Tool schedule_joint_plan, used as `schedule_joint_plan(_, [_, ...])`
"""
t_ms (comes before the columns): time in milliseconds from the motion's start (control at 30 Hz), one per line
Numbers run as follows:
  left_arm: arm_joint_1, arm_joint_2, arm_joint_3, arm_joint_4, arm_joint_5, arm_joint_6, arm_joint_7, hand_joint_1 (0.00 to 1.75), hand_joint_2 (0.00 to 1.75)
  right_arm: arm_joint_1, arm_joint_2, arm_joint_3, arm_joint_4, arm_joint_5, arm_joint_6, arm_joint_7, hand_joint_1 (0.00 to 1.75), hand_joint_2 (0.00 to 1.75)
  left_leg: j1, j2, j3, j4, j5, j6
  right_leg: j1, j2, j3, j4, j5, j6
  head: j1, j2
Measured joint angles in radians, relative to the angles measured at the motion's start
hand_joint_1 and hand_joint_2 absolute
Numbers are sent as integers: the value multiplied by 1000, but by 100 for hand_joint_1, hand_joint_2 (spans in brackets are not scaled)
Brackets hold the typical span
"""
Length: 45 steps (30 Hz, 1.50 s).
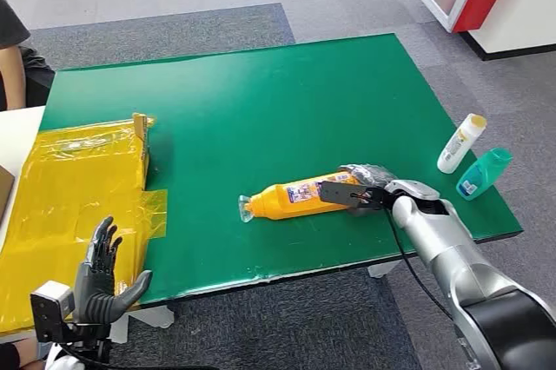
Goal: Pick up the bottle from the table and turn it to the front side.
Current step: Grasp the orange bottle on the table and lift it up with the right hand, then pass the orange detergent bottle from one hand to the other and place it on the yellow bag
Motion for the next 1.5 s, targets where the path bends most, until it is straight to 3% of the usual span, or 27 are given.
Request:
schedule_joint_plan(333, [1, 11, -1, 14, 2, 8, -4, 0, 175, 7, -24, 36, -7, -71, -34, -29, 175, 175, 0, 0, 0, 0, 0, 0, 0, 0, 1, 0, 0, 0, 0, 0])
schedule_joint_plan(567, [22, 12, 3, 13, 1, 16, -2, 0, 175, 127, -51, 39, -211, -172, -80, -1, 175, 175, 0, -1, -1, 0, 0, 0, 0, -1, 0, 0, 0, 0, 0, 0])
schedule_joint_plan(700, [42, 6, 8, -4, -6, 16, 9, 0, 175, 226, -41, 9, -373, -240, -151, -2, 175, 175, 0, -1, -1, 0, -1, 0, 0, -1, 0, 0, -1, 0, 0, 0])
schedule_joint_plan(900, [74, -18, 24, -58, -30, -9, 19, 0, 175, 410, 80, -94, -648, -450, -159, -27, 175, 175, 1, -1, -2, 0, -2, -1, 1, -1, -1, 0, -3, -1, 0, 0])
schedule_joint_plan(1033, [65, -27, 19, -86, 39, -95, 23, 0, 175, 466, 175, -128, -716, -577, -123, -70, 175, 175, 1, -1, -2, 0, -2, -2, 1, -1, -1, 0, -3, -2, 0, 0])
schedule_joint_plan(1233, [-26, -9, -82, -93, 194, -222, 64, 0, 175, 460, 286, -112, -633, -659, -104, -153, 175, 175, 1, -1, -2, 0, 0, -2, 1, -1, -1, 0, 0, -1, 0, 0])
schedule_joint_plan(1500, [-149, 51, -283, -83, 311, -270, 105, 0, 175, 410, 357, -45, -435, -567, -200, -174, 175, 175, 1, -1, -2, 0, 1, -2, 1, -1, -1, 0, 1, -1, 0, 0])
